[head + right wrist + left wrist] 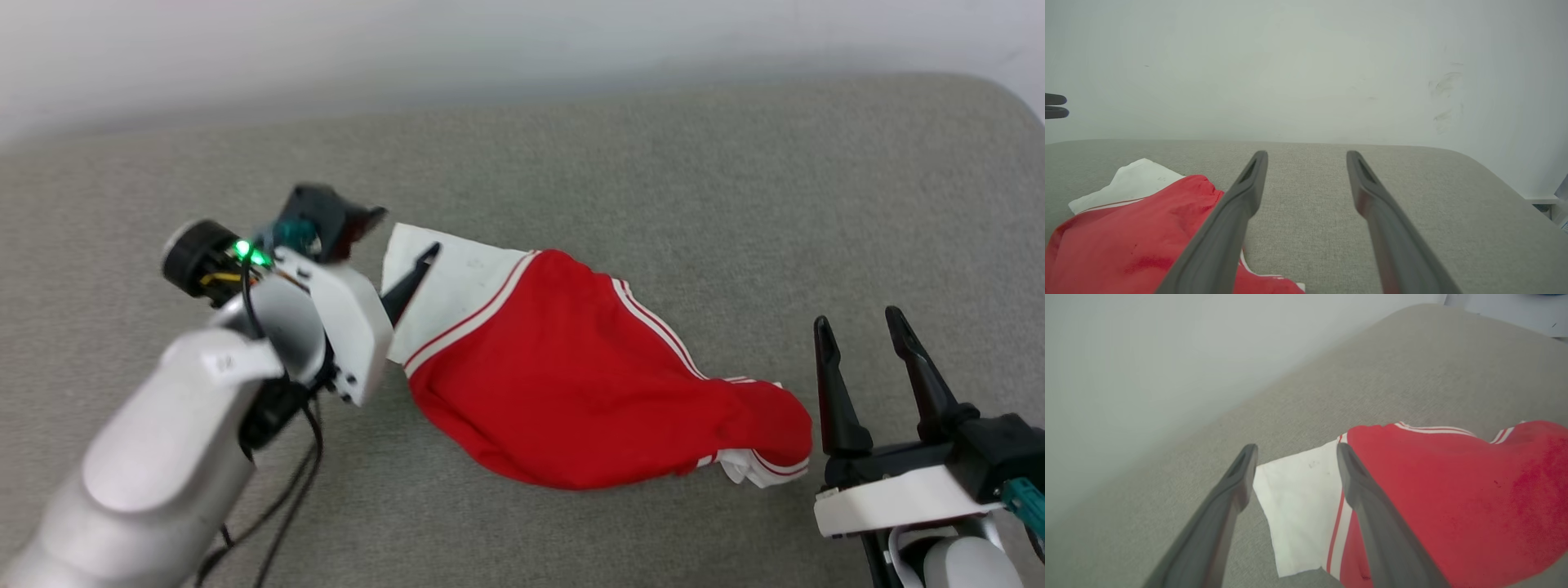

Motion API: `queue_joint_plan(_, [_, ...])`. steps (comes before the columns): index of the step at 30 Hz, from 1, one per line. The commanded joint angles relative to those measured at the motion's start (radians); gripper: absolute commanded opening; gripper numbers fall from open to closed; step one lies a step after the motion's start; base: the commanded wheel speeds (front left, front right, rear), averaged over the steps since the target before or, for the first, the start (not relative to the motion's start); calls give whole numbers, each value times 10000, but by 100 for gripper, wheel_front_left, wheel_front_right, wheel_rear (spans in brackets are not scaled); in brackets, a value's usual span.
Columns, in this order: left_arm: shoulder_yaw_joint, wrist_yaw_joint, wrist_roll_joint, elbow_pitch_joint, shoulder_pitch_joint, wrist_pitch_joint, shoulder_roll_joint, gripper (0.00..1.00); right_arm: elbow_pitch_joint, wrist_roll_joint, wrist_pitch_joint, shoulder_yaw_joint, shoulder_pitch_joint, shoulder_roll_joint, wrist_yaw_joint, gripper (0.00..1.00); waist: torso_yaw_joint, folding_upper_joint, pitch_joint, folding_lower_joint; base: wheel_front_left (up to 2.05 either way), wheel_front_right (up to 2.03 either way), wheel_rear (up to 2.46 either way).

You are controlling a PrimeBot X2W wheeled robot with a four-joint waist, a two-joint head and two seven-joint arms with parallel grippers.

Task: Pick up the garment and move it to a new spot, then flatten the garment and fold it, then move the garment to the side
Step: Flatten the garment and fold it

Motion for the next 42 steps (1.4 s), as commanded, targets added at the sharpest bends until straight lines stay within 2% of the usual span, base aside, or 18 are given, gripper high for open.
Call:
queue_joint_plan(1, [-318,20,-380,208,-473,597,230,100,-58,75,-21,-11,-190,22,-10,100,-494,0,598,-2,0,0,0])
queue_joint_plan(7, [-1605,18,-1770,1033,-2220,2941,1173,100,-104,375,-21,2,-463,23,-10,100,-1045,0,1292,-2,0,0,0])
queue_joint_plan(10, [-2025,17,-2131,1487,-2879,3667,1515,100,-128,501,-21,59,-529,20,-10,100,-1254,0,1570,-2,0,0,0])
queue_joint_plan(15, [-2484,17,-2264,2307,-3635,3990,1788,100,-155,634,-21,167,-677,22,-10,100,-1478,0,1959,-2,0,0,0])
queue_joint_plan(28, [-3323,16,-2651,3783,-4212,3963,1650,100,-326,772,-20,197,-932,22,-10,100,-1656,0,2636,-2,0,0,0])
queue_joint_plan(29, [-3409,16,-2754,3863,-4126,3984,1640,42,-330,751,-20,179,-939,22,-10,100,-1640,0,2663,-2,0,0,0])
queue_joint_plan(30, [-3494,16,-2873,3908,-4042,3972,1638,0,-329,724,-20,162,-946,20,-10,100,-1615,0,2682,-2,0,0,0])
queue_joint_plan(32, [-3554,19,-3053,4008,-3976,3786,1687,0,-325,667,-20,119,-953,20,-10,100,-1529,0,2693,-2,0,0,0])
queue_joint_plan(33, [-3281,23,-3179,4234,-4014,2963,1659,0,-291,539,-20,76,-961,22,-10,100,-1331,0,2616,-2,0,0,0])
queue_joint_plan(38, [-2798,110,-3233,4759,-4056,1335,1545,0,-205,337,-20,51,-932,19,-10,100,-955,0,2260,-2,0,0,0])
queue_joint_plan(42, [-2421,381,-3348,5342,-3861,243,1552,0,-106,160,-20,51,-774,19,-10,100,-632,0,1879,-2,0,0,0])
